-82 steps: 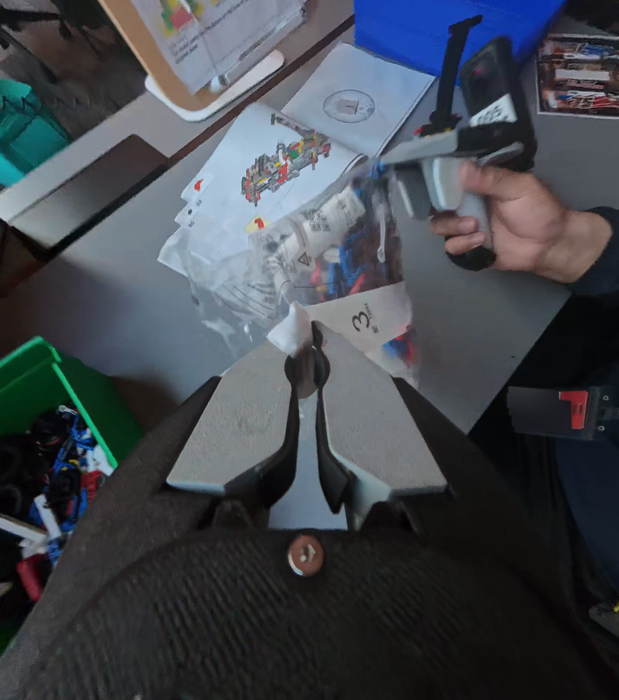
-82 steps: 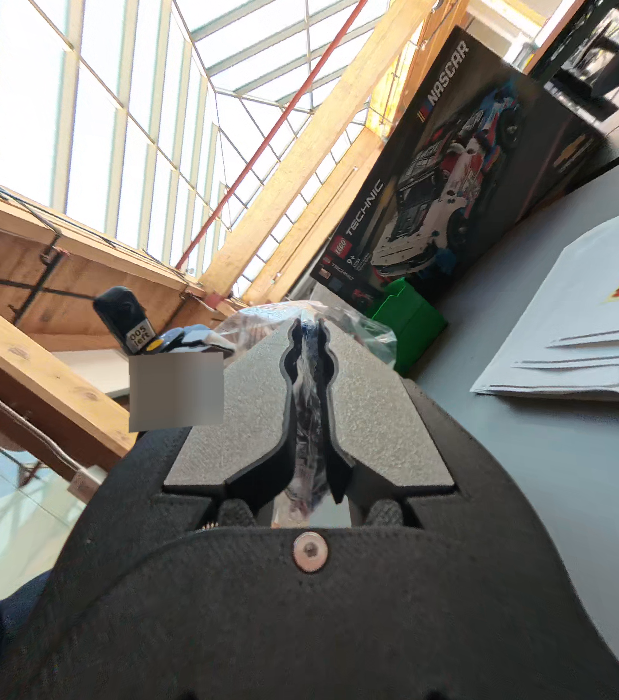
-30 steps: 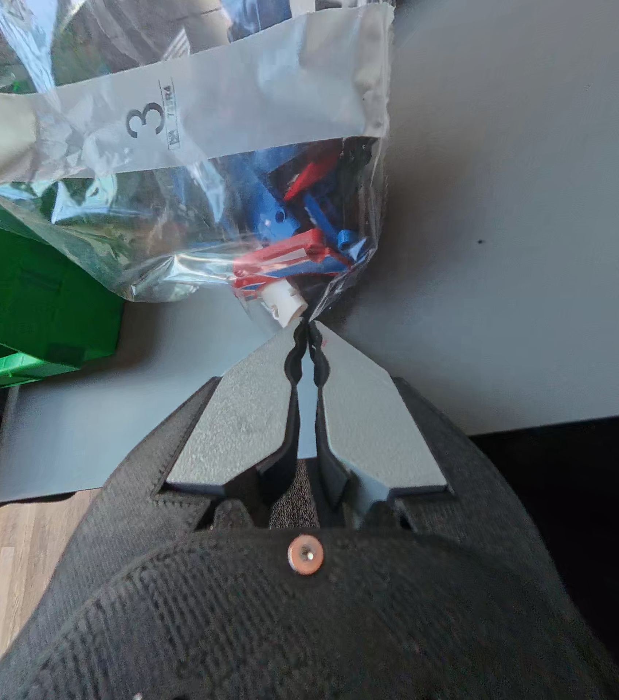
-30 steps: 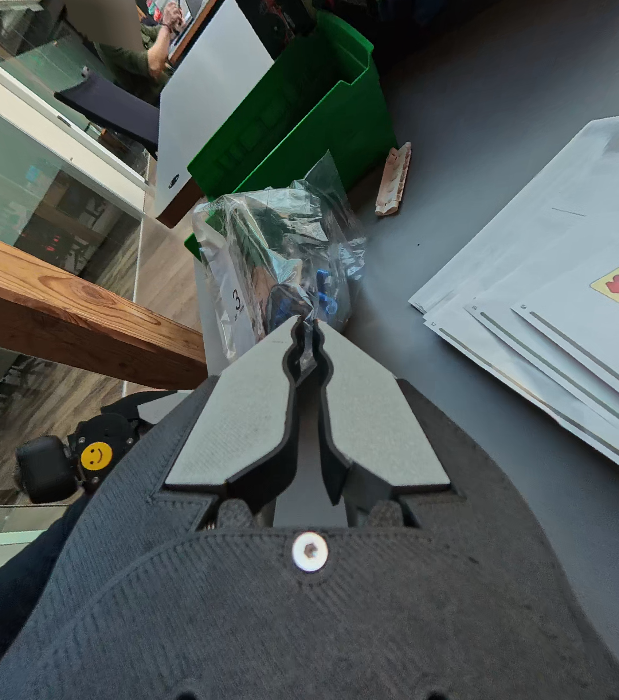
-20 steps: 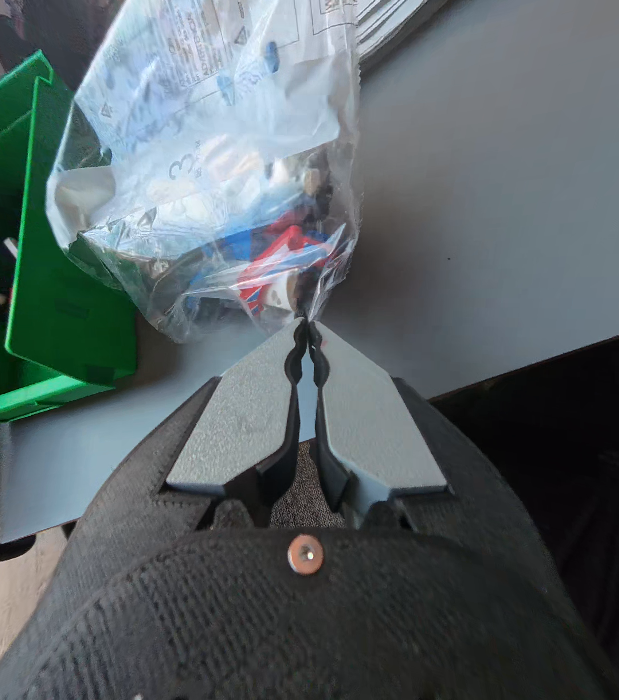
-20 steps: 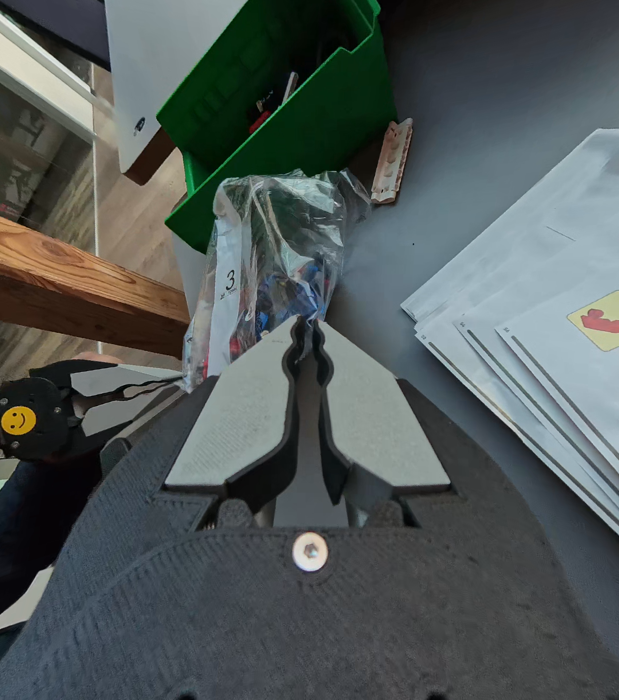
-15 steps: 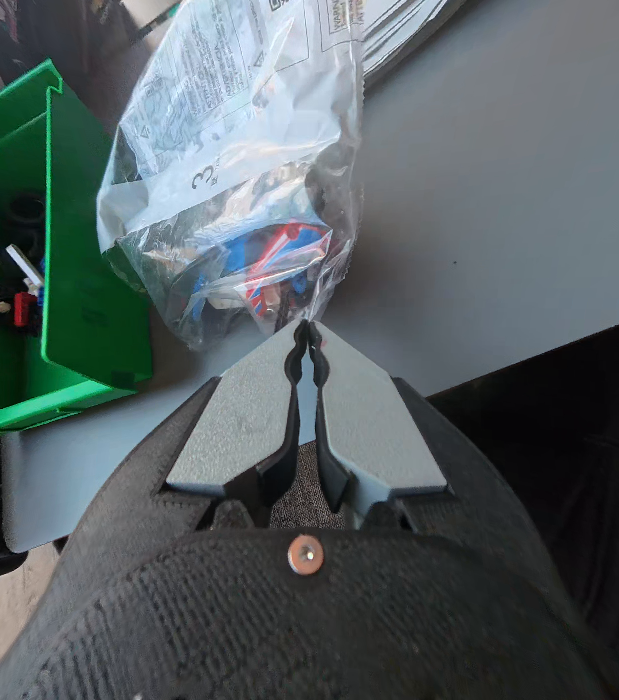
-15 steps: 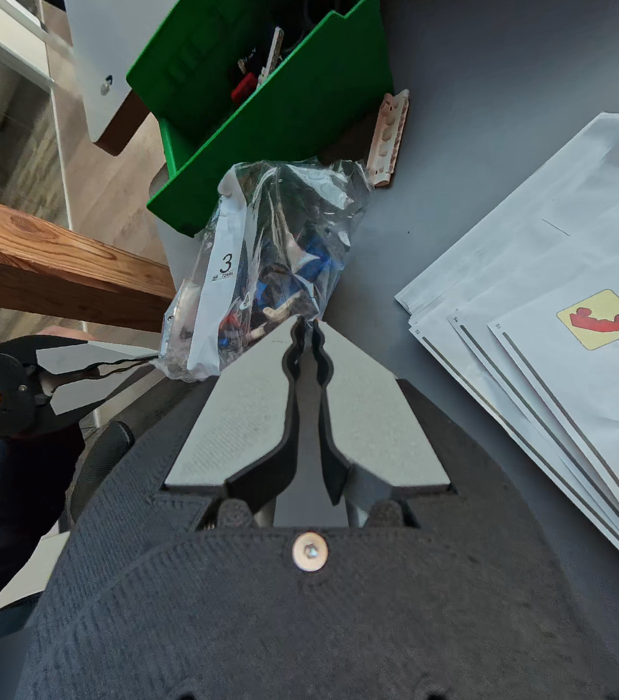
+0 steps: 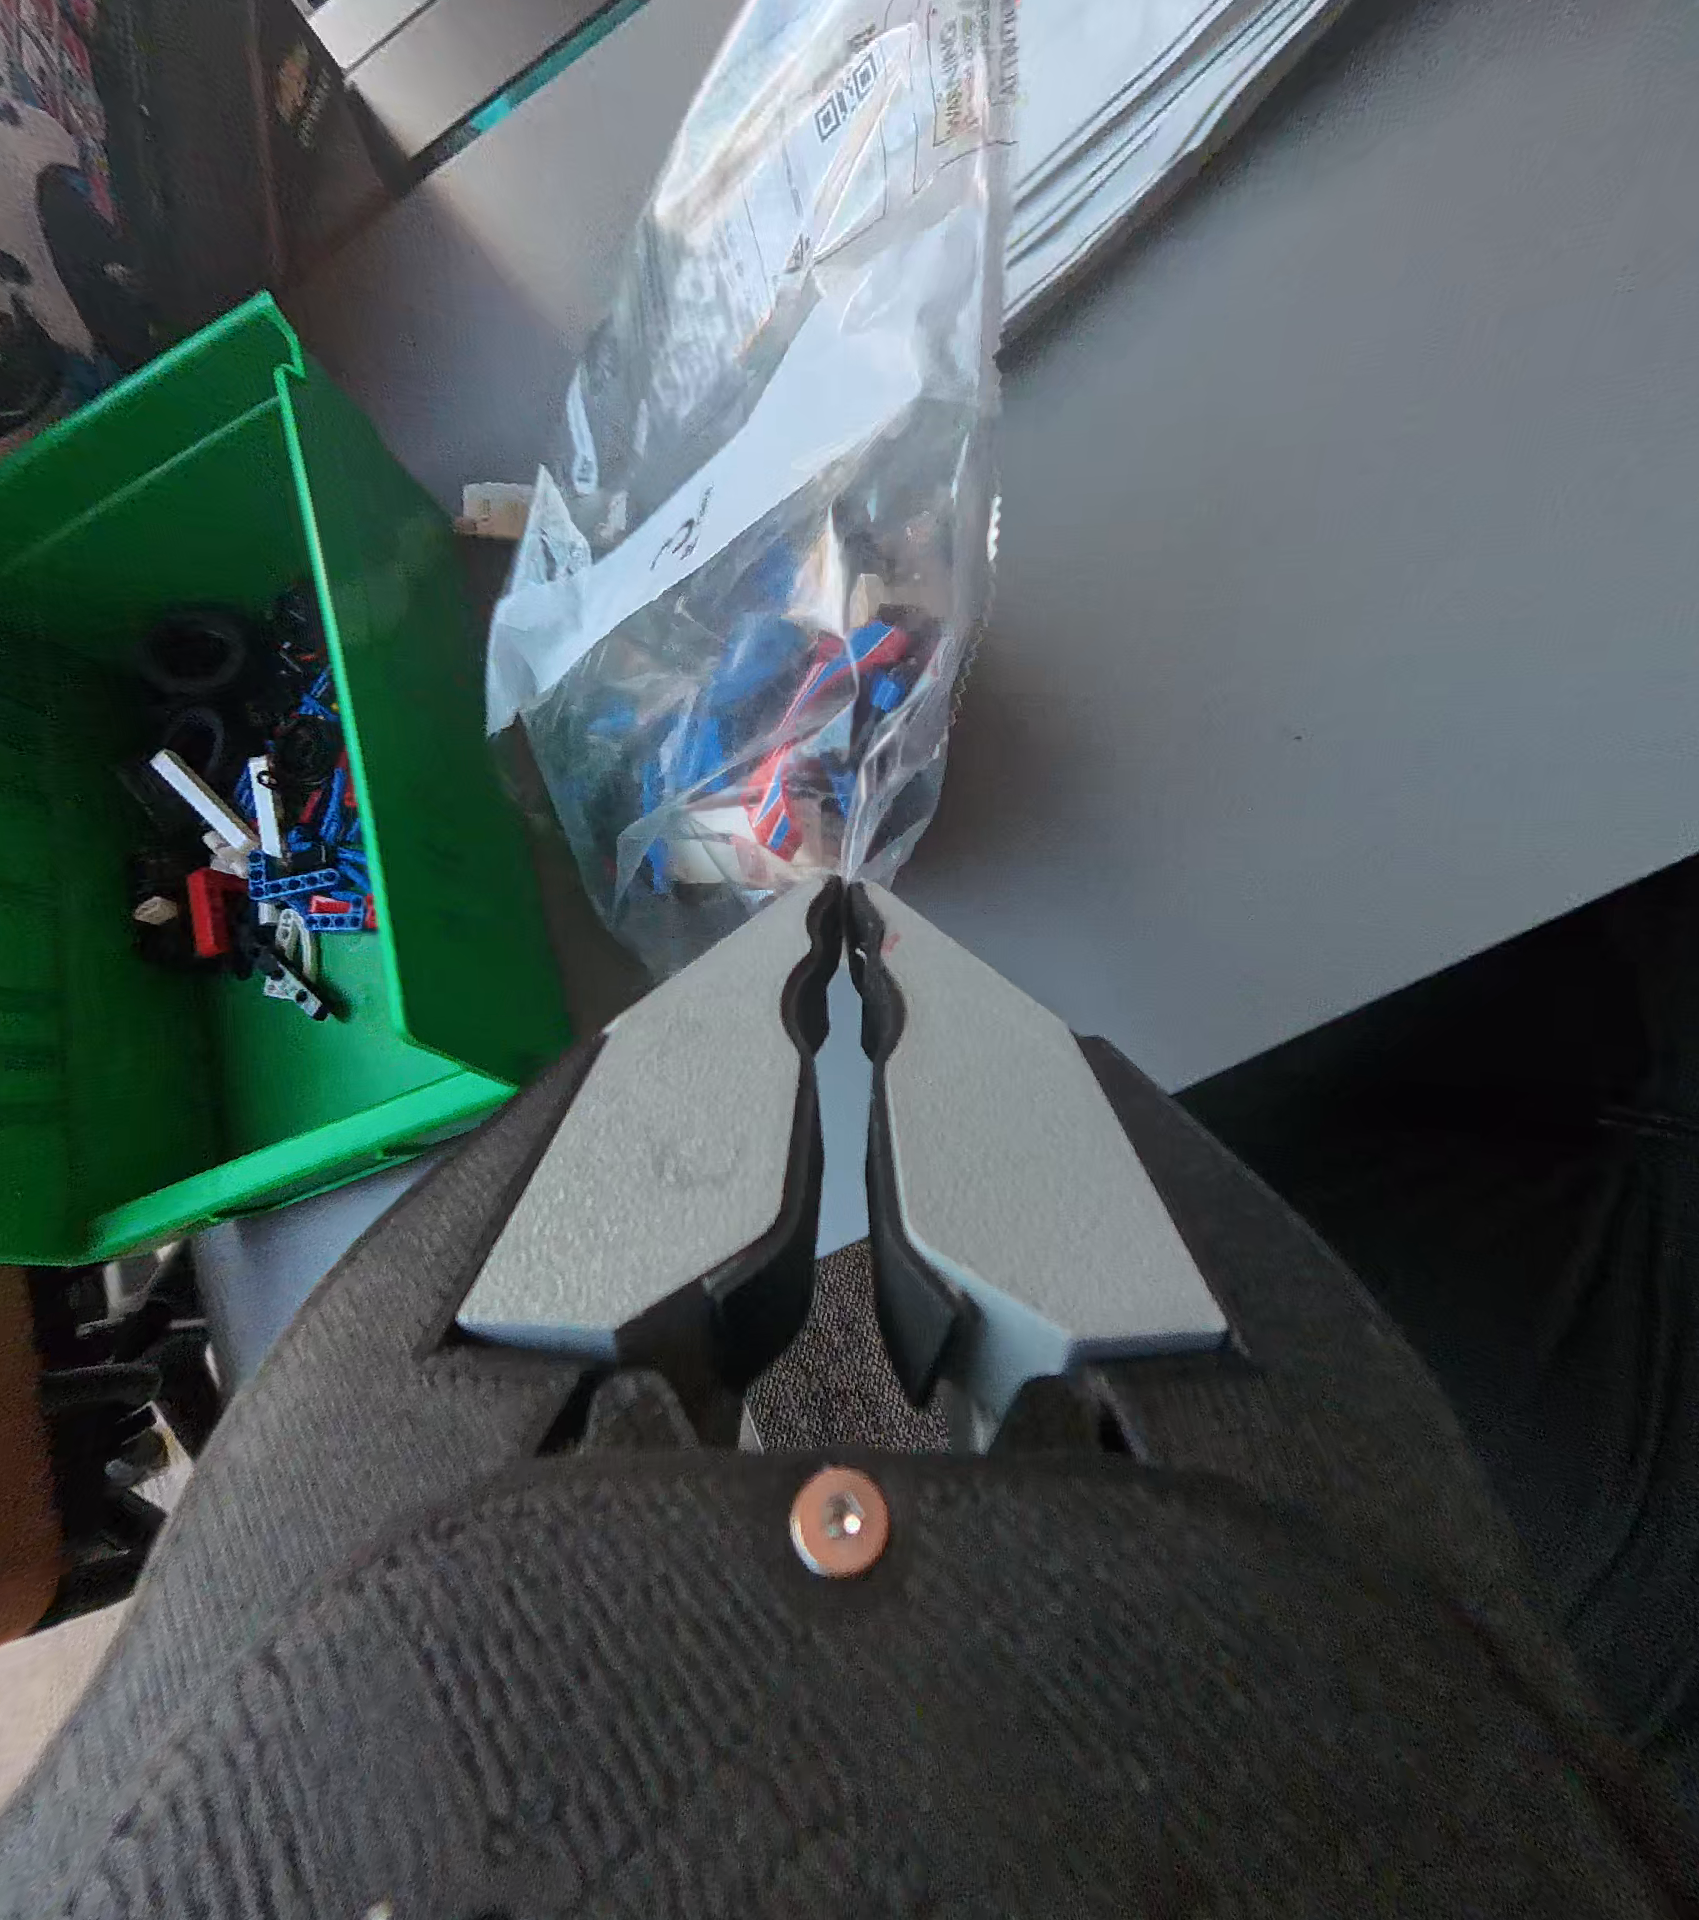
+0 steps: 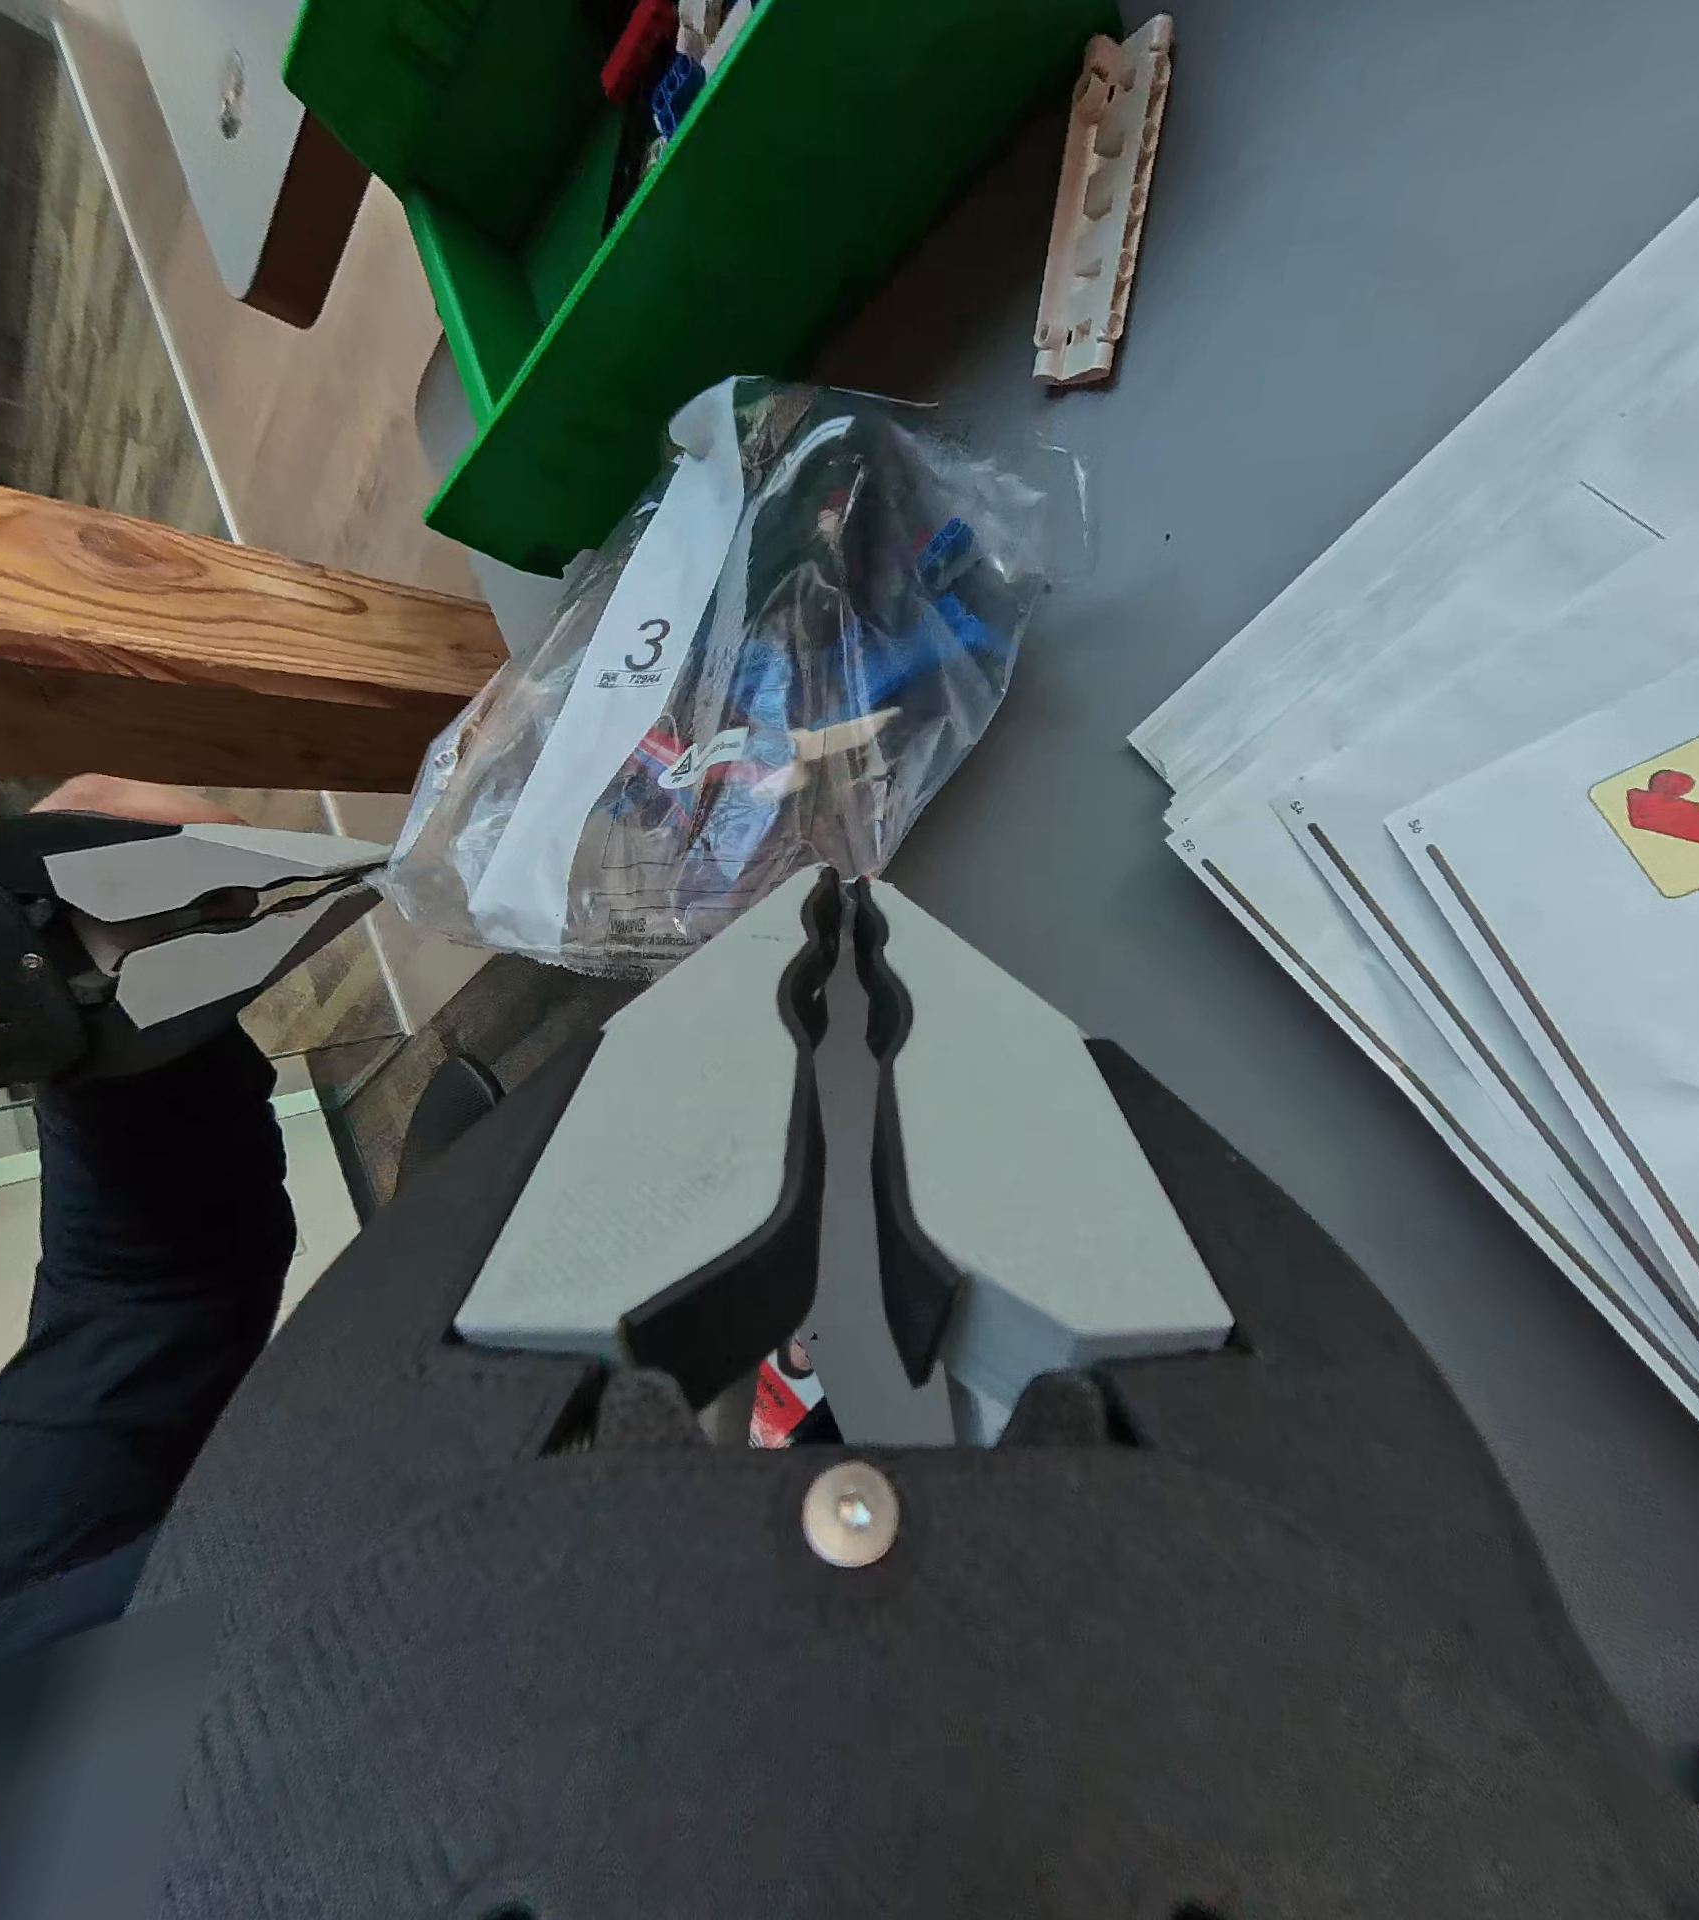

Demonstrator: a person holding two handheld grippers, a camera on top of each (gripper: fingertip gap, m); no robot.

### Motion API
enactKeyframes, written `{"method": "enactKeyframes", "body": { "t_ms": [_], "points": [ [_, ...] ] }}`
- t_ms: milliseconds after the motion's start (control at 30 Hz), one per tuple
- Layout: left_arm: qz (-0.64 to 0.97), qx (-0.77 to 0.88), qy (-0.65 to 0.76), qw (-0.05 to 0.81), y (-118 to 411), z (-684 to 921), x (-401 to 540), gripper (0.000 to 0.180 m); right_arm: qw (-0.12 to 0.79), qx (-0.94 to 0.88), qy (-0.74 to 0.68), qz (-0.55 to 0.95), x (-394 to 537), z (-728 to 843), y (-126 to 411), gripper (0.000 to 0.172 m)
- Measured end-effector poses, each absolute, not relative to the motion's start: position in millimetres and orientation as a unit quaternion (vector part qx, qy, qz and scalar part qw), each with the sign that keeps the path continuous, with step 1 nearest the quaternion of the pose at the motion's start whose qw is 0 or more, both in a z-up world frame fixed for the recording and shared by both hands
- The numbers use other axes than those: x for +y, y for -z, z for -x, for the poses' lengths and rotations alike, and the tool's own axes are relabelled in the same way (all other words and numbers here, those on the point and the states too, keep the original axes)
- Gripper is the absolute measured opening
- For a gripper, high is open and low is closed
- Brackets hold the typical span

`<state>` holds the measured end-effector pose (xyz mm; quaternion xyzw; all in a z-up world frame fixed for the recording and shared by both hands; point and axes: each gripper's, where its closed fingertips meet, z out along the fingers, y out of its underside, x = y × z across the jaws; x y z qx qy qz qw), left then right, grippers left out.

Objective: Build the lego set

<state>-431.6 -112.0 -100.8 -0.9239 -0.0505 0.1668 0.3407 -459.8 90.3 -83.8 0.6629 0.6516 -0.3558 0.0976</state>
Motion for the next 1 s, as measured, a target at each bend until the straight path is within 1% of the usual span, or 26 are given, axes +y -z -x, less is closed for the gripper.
{"method": "enactKeyframes", "body": {
  "t_ms": [200,367,500,633,867,933,1000],
  "points": [
    [0.921,-0.049,-0.175,0.344,86,440,-113,0.0,0.103,0.656,0.348,-0.662,90,462,75,0.0],
    [0.916,-0.052,-0.174,0.358,75,442,-110,0.0,0.108,0.642,0.374,-0.66,92,466,60,0.0],
    [0.917,-0.052,-0.177,0.355,69,443,-112,0.0,0.126,0.653,0.35,-0.66,92,459,65,0.0],
    [0.916,-0.053,-0.18,0.355,66,445,-114,0.0,0.127,0.658,0.341,-0.659,90,458,64,0.0],
    [0.913,-0.057,-0.17,0.365,59,443,-116,0.0,0.117,0.653,0.363,-0.654,87,463,53,0.0],
    [0.914,-0.056,-0.177,0.36,58,444,-117,0.0,0.124,0.665,0.348,-0.65,86,458,53,0.0],
    [0.912,-0.056,-0.169,0.369,54,442,-115,0.0,0.105,0.654,0.371,-0.651,87,465,42,0.0]
  ]
}}
